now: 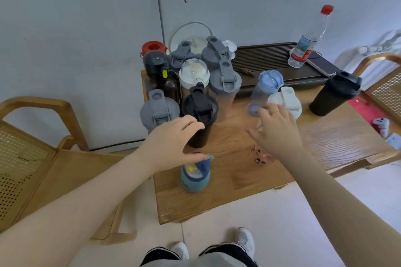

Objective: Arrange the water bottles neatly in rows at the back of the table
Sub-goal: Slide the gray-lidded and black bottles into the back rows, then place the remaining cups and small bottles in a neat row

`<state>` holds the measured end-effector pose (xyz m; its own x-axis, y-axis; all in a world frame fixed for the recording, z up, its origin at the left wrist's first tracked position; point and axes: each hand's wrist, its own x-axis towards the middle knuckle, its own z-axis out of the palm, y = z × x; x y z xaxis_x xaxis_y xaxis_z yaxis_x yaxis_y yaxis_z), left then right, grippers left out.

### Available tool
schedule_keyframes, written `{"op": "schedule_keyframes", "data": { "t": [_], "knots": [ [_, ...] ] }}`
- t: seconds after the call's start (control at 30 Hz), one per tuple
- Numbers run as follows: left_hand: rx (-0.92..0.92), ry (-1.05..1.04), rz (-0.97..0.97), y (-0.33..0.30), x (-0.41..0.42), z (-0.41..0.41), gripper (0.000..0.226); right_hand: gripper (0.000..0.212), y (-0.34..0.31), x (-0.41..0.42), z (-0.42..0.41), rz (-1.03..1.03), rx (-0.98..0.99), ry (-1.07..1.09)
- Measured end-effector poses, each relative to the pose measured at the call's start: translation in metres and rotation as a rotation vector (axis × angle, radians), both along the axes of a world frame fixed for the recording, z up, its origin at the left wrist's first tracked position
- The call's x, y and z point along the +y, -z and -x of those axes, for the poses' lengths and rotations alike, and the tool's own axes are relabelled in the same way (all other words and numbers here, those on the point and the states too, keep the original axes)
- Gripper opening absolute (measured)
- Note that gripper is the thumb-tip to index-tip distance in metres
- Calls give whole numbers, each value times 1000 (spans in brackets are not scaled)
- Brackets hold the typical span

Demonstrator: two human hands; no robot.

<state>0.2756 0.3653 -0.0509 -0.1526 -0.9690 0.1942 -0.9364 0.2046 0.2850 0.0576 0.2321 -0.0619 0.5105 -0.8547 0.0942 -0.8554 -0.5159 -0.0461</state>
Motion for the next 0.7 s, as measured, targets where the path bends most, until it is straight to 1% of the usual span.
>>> {"op": "schedule_keyframes", "data": {
  "t": [0.07, 0.13, 0.17, 0.23, 0.3, 0.37, 0.47, 0.57, 0.7],
  "knots": [
    [-61, -69, -199, 9, 12, 12, 81, 55, 5, -5, 21, -37, 73, 23],
    [-140, -147, -354, 22, 19, 20, 90, 57, 9, -7, 34, -62, 98, -24],
    [-139, -181, -406, 27, 22, 24, 93, 60, 12, -9, 39, -78, 106, -56],
    [-51, -257, -464, 37, 24, 34, 92, 65, 15, -12, 46, -133, 111, -111],
    [-12, -328, -476, 45, 21, 48, 83, 69, 16, -19, 51, -166, 129, -174],
    [-44, -396, -461, 45, 15, 63, 74, 68, 16, -27, 56, -162, 171, -262],
    [-52, -458, -443, 45, 4, 81, 70, 65, 15, -38, 68, -136, 213, -345],
    [-62, -460, -411, 48, -13, 107, 69, 63, 14, -52, 91, -147, 214, -337],
    [-23, -433, -357, 52, -49, 144, 67, 64, 13, -80, 127, -183, 211, -258]
  ]
}}
